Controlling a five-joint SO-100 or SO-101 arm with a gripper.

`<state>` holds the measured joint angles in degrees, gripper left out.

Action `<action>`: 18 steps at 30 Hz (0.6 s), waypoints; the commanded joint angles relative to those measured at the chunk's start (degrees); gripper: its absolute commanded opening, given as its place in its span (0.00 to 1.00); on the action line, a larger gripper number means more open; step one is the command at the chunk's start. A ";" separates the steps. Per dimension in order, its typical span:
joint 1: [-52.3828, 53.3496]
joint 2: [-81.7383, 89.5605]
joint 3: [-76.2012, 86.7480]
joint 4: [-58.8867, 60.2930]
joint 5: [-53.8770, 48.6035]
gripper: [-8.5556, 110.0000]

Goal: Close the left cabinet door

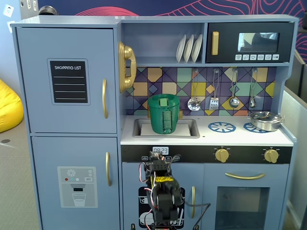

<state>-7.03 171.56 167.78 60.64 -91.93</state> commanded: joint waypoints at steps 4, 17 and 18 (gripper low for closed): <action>2.72 6.15 2.11 14.15 5.54 0.07; 5.80 10.46 3.87 27.16 5.62 0.08; 5.71 10.46 3.87 27.16 5.62 0.07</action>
<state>-2.02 182.46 170.95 77.87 -87.89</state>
